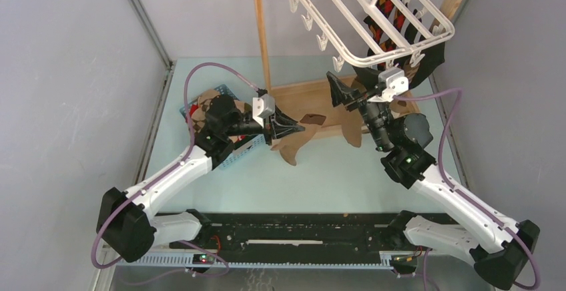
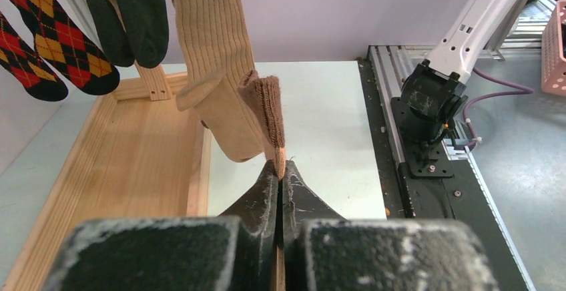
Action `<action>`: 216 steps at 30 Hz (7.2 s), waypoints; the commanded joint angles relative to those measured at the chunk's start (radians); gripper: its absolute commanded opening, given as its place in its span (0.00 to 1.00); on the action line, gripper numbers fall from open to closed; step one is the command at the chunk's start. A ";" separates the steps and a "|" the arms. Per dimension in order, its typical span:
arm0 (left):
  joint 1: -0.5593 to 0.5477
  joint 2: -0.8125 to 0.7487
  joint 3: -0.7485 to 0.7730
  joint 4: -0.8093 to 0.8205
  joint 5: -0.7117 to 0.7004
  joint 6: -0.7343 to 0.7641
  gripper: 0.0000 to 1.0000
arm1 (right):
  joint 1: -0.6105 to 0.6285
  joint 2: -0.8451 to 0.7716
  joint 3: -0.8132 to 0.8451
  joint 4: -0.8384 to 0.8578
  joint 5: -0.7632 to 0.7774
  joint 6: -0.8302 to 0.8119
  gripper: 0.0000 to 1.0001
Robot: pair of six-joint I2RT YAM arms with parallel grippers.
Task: Clip the socks to the hanger
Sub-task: Open the clamp at the hanger, then clamp the sock onto the hanger.
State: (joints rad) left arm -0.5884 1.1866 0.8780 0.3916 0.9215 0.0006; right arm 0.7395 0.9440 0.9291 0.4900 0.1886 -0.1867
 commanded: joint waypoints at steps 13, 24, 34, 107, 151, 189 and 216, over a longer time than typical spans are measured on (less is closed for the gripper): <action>0.007 -0.020 0.056 0.021 0.015 0.006 0.00 | -0.025 0.078 0.053 0.142 0.038 0.058 0.70; 0.006 -0.018 0.057 0.043 0.017 -0.029 0.00 | -0.029 0.115 0.079 0.193 0.057 0.073 0.67; 0.007 -0.023 0.057 0.065 0.015 -0.052 0.00 | -0.036 0.120 0.095 0.214 0.042 0.148 0.67; -0.026 0.201 0.337 0.268 0.014 -0.430 0.00 | -0.148 0.089 0.156 0.121 -0.205 0.452 0.14; 0.019 0.452 0.500 0.801 0.191 -1.107 0.00 | -0.201 0.077 0.171 0.121 -0.313 0.569 0.11; -0.009 0.648 0.771 0.999 0.307 -1.405 0.00 | -0.218 0.078 0.172 0.123 -0.432 0.668 0.11; -0.005 0.622 0.719 1.006 0.479 -1.371 0.00 | -0.246 0.072 0.171 0.142 -0.512 0.673 0.11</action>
State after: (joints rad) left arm -0.5915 1.8469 1.6176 1.3651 1.3231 -1.4052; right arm 0.4965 1.0359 1.0622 0.5926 -0.2543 0.4770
